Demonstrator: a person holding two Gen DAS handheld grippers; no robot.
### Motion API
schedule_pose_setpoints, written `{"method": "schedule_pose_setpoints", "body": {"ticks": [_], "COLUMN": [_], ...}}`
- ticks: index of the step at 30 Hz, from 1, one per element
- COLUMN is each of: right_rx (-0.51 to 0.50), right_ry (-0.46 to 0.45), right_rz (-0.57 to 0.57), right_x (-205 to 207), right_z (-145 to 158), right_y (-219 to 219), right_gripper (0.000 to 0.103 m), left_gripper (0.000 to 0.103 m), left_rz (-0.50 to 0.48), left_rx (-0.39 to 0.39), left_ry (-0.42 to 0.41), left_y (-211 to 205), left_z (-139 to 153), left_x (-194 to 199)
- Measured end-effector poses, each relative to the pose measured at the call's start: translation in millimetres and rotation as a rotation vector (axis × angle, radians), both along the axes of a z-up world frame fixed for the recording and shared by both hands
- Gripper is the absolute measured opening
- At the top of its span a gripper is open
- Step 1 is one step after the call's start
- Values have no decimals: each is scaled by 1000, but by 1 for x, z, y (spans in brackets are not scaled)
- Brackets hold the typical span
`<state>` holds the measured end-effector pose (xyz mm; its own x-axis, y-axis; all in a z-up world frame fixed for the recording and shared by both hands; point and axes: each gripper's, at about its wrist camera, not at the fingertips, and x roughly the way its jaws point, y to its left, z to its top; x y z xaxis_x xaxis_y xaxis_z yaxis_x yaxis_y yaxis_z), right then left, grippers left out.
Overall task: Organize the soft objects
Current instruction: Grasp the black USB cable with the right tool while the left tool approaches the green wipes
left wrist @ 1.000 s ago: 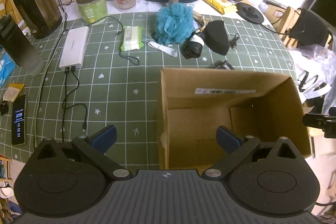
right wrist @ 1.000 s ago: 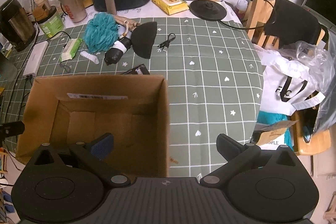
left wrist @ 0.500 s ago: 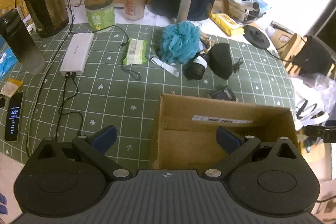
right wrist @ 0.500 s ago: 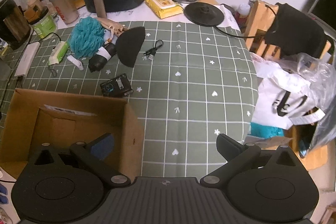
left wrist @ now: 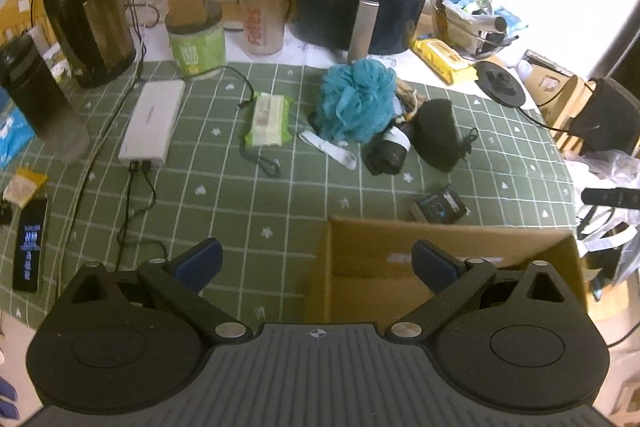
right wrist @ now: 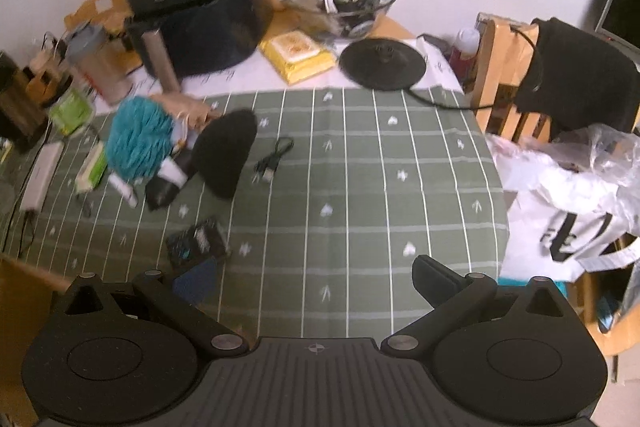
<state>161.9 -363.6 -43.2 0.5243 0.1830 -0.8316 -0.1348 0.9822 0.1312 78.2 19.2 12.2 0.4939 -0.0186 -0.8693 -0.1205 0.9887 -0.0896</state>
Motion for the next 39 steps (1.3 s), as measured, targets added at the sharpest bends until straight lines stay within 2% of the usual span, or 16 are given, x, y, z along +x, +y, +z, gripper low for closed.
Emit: {"method": "schedule_pose_setpoints", "body": {"ticks": [8, 12, 17, 20, 24, 30, 32, 34, 37, 39], "right_rx": [-9, 21, 60, 66, 76, 144, 157, 160, 154, 152], "right_ry": [-35, -42, -69, -69, -50, -14, 3, 21, 31, 28], "right_rz": [30, 32, 89, 128, 159, 167, 156, 142, 105, 76], "right_x": [43, 65, 91, 104, 122, 147, 155, 161, 170, 175], "right_z": [-15, -26, -45, -59, -82, -114, -124, -132, -143, -148], "right_y": [8, 12, 25, 35, 49, 58, 61, 63, 65, 65], "right_gripper": [103, 103, 103, 102, 88, 80, 75, 65, 55, 52], "left_gripper": [103, 103, 103, 103, 103, 103, 103, 103, 103, 103], "left_rz": [-8, -6, 23, 33, 51, 88, 107, 128, 163, 180], "left_rx": [56, 72, 57, 2, -51, -72, -76, -82, -93, -102], "left_ry": [-19, -24, -6, 12, 33, 52, 55, 58, 63, 64], "left_y": [16, 23, 36, 45, 51, 57, 61, 65, 72, 75], "left_z": [-6, -9, -17, -23, -30, -32, -32, -33, -34, -34], "left_x": [24, 30, 31, 28, 20, 12, 9, 6, 3, 0]}}
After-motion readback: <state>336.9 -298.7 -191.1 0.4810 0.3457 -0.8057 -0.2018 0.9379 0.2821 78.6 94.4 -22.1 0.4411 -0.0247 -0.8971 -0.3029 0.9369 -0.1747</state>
